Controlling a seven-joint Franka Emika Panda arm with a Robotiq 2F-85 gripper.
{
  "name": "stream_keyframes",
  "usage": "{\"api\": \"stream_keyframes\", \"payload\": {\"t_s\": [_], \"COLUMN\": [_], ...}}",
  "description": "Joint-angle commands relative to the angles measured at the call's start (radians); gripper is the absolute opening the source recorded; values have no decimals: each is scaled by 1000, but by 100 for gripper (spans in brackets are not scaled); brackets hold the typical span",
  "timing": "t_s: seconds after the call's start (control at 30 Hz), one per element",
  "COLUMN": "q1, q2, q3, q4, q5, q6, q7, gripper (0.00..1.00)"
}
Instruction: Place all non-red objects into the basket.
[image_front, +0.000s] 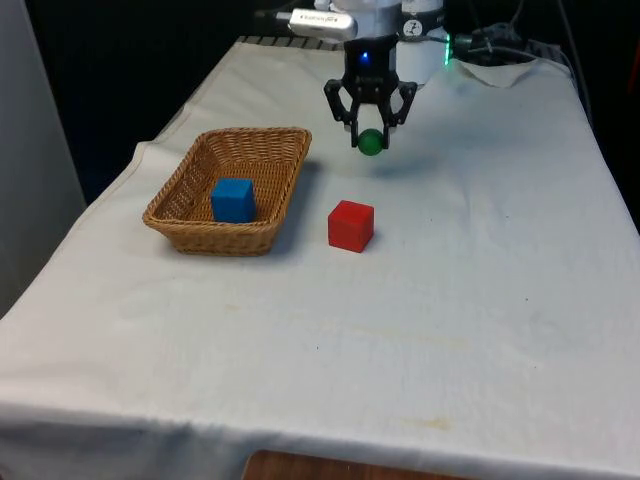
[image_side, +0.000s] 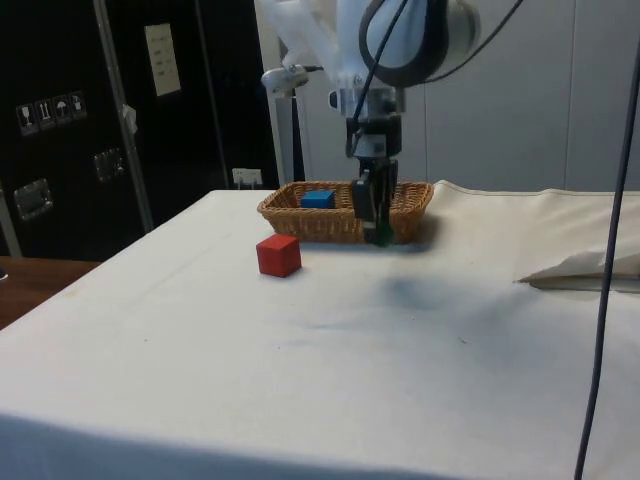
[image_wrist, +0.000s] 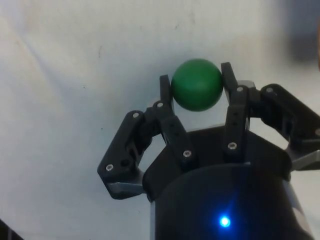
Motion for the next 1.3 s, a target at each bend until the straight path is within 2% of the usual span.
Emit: {"api": "stream_keyframes", "payload": {"t_s": [0.0, 0.13, 0.17, 0.2, 0.23, 0.47, 0.5, 0.53, 0.77, 0.8, 0.83, 1.07, 1.13, 1.27], "q1": [2, -4, -2, -4, -5, -8, -6, -9, -12, -10, -13, -16, -12, -17], "q2": [12, 7, 0, 7, 6, -5, -1, -9, -39, -40, -42, -56, -52, -62], "q3": [-9, -12, -5, -15, -20, -45, -41, -49, -91, -91, -96, -131, -132, -154], "q4": [20, 55, 43, 63, 84, 134, 134, 137, 155, 152, 157, 170, 171, 174], "q5": [-31, -40, -19, -41, -40, -45, -29, -47, -55, -41, -54, -52, -41, -46], "q6": [-18, -59, -46, -70, -94, -156, -150, -161, -196, -190, -200, -213, -207, -211], "q7": [27, 27, 14, 26, 19, 0, -7, -3, -41, -49, -47, -89, -95, -123], "gripper": [0, 0, 0, 0, 0, 0, 0, 0, 0, 0, 0, 0, 0, 0]}}
